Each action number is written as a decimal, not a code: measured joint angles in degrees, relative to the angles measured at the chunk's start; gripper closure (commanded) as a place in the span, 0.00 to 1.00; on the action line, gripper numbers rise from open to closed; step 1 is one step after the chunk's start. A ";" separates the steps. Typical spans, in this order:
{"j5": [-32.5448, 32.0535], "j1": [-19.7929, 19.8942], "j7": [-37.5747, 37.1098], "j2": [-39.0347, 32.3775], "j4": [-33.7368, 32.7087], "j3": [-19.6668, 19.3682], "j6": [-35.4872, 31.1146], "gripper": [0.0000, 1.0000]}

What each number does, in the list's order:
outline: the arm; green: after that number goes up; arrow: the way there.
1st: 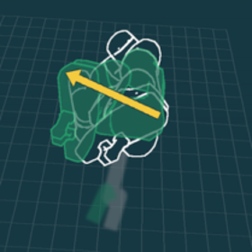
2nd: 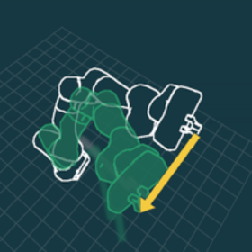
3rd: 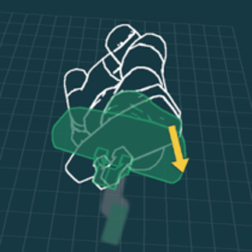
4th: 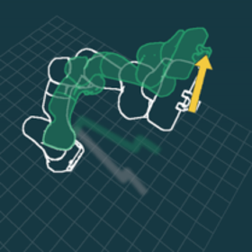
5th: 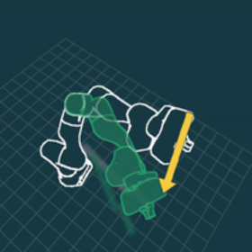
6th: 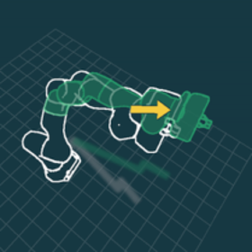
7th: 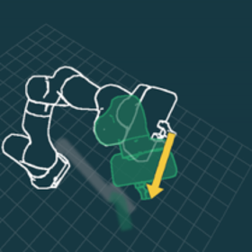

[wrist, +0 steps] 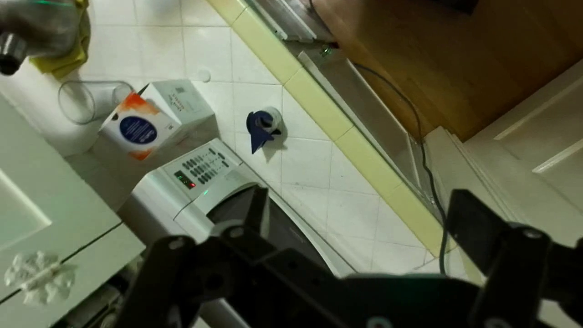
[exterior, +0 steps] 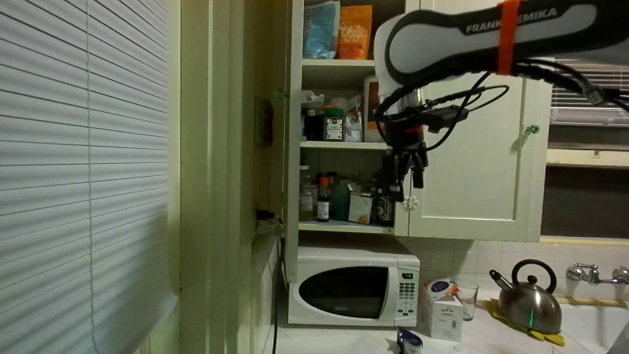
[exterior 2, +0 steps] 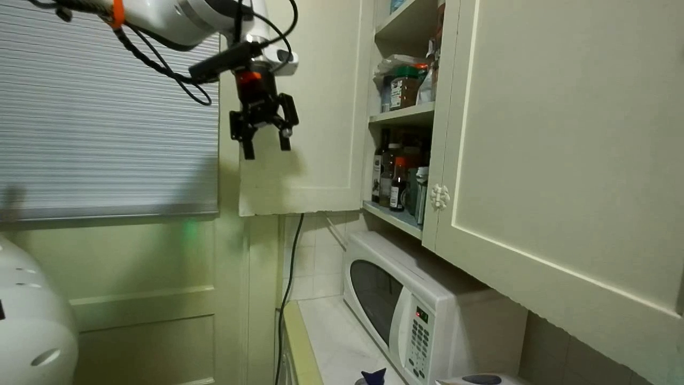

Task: Close the cupboard door

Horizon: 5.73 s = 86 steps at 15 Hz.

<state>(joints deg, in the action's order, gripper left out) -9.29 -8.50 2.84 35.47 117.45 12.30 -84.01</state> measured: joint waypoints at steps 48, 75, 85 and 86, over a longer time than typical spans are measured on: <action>-60.55 -7.98 21.86 -32.33 -49.40 34.43 -12.99 1.00; -61.18 -7.00 20.54 -23.83 -43.21 18.06 -1.74 1.00; -61.14 -6.82 17.68 -18.13 -34.29 11.92 -3.12 0.99; -61.14 -6.84 17.68 -18.26 -34.36 12.00 -3.12 0.99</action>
<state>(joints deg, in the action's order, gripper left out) -70.42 -15.35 20.52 17.22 83.09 24.30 -87.13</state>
